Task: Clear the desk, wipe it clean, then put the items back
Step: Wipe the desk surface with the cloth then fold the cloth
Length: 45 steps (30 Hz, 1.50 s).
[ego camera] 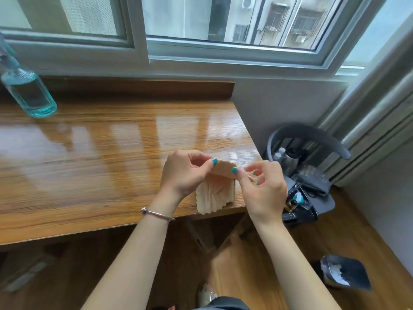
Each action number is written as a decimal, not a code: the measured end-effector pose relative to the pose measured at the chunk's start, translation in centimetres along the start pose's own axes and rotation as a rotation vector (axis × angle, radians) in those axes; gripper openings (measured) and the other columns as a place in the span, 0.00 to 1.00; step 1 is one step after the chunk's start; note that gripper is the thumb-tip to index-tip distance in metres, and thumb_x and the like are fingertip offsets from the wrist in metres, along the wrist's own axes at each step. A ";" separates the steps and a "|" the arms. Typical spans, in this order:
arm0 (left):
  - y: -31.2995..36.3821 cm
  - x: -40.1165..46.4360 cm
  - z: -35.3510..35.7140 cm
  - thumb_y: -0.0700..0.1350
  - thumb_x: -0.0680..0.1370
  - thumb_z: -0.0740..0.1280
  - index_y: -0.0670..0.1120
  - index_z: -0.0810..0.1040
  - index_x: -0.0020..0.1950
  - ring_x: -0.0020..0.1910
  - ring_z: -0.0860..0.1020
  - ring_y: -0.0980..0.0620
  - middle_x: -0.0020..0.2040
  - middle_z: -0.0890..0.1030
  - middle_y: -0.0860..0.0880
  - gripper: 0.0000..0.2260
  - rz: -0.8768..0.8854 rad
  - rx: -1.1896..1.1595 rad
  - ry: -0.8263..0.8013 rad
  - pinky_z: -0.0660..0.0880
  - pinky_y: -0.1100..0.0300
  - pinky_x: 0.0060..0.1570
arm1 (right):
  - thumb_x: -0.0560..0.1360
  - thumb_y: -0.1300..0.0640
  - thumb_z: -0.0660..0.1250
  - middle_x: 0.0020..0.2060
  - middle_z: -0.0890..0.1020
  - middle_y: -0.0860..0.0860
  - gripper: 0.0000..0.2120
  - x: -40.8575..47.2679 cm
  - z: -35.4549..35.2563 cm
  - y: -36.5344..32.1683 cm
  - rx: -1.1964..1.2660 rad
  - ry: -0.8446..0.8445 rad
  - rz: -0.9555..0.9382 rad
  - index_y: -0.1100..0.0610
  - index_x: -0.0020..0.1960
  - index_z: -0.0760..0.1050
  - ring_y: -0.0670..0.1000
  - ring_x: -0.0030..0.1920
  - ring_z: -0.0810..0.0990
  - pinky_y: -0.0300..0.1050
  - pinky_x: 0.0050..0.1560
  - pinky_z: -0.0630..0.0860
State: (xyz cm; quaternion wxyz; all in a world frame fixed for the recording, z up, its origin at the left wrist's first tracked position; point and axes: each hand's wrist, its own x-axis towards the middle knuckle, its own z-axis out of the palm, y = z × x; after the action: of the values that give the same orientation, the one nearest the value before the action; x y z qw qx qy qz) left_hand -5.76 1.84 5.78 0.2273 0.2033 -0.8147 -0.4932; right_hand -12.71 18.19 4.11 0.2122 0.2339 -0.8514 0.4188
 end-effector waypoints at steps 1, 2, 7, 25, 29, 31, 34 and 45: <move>0.5 0.3 0.2 0.47 0.73 0.74 0.48 0.86 0.47 0.42 0.82 0.59 0.41 0.85 0.55 0.05 0.035 -0.015 0.074 0.79 0.66 0.40 | 0.71 0.48 0.74 0.38 0.77 0.43 0.09 0.2 0.0 -0.9 0.055 -0.013 0.011 0.52 0.42 0.78 0.45 0.35 0.76 0.41 0.34 0.76; 1.0 0.5 0.5 0.46 0.74 0.74 0.47 0.86 0.47 0.41 0.83 0.58 0.41 0.85 0.54 0.05 0.053 -0.064 0.120 0.79 0.66 0.40 | 0.71 0.45 0.73 0.37 0.79 0.41 0.09 0.4 -0.1 -2.0 0.137 -0.065 0.050 0.50 0.42 0.79 0.44 0.36 0.79 0.39 0.35 0.77; 3.9 1.8 1.0 0.40 0.75 0.72 0.44 0.85 0.46 0.42 0.84 0.53 0.42 0.86 0.48 0.03 -0.082 -0.469 -0.029 0.80 0.62 0.42 | 0.66 0.42 0.72 0.40 0.84 0.40 0.14 2.4 0.1 -4.5 0.565 -0.243 0.335 0.48 0.48 0.81 0.37 0.45 0.82 0.36 0.43 0.81; 3.8 11.9 -11.3 0.41 0.81 0.63 0.46 0.77 0.50 0.29 0.81 0.54 0.42 0.81 0.47 0.04 -0.024 0.154 0.282 0.73 0.65 0.29 | 0.77 0.57 0.69 0.40 0.83 0.55 0.07 19.6 -0.6 -1.6 0.340 -0.497 0.250 0.60 0.51 0.80 0.41 0.23 0.76 0.36 0.23 0.71; 5.3 13.4 -12.9 0.41 0.84 0.56 0.43 0.72 0.53 0.32 0.84 0.51 0.46 0.80 0.44 0.06 -0.072 0.130 0.234 0.80 0.59 0.31 | 0.79 0.60 0.67 0.41 0.83 0.56 0.04 23.1 -0.3 -3.1 0.401 -0.526 0.258 0.60 0.51 0.78 0.45 0.26 0.82 0.37 0.24 0.74; 5.9 13.8 -13.4 0.41 0.84 0.55 0.42 0.72 0.55 0.35 0.84 0.48 0.47 0.80 0.43 0.07 -0.092 0.097 0.250 0.83 0.54 0.37 | 0.80 0.59 0.65 0.40 0.83 0.57 0.03 24.5 -0.2 -4.0 0.413 -0.543 0.245 0.58 0.49 0.77 0.47 0.28 0.83 0.39 0.25 0.77; 6.3 14.4 -14.2 0.41 0.84 0.54 0.44 0.72 0.55 0.41 0.83 0.46 0.48 0.79 0.43 0.07 -0.020 0.269 0.333 0.83 0.50 0.41 | 0.81 0.58 0.64 0.38 0.83 0.55 0.05 26.0 -0.3 -4.5 0.324 -0.543 0.142 0.53 0.47 0.75 0.49 0.29 0.82 0.42 0.29 0.76; 4.2 14.6 -13.3 0.43 0.85 0.53 0.46 0.71 0.54 0.44 0.83 0.44 0.50 0.78 0.41 0.08 -0.129 0.149 0.259 0.83 0.48 0.41 | 0.85 0.60 0.52 0.50 0.81 0.64 0.07 24.7 2.7 -3.6 0.557 -0.757 0.335 0.59 0.55 0.69 0.60 0.43 0.86 0.56 0.42 0.84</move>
State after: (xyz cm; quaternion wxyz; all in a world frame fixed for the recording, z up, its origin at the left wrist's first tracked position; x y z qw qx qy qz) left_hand -10.48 -13.87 17.49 0.2826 0.3333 -0.7982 -0.4146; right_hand -30.84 8.60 18.53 -0.2524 0.2775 -0.7504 0.5442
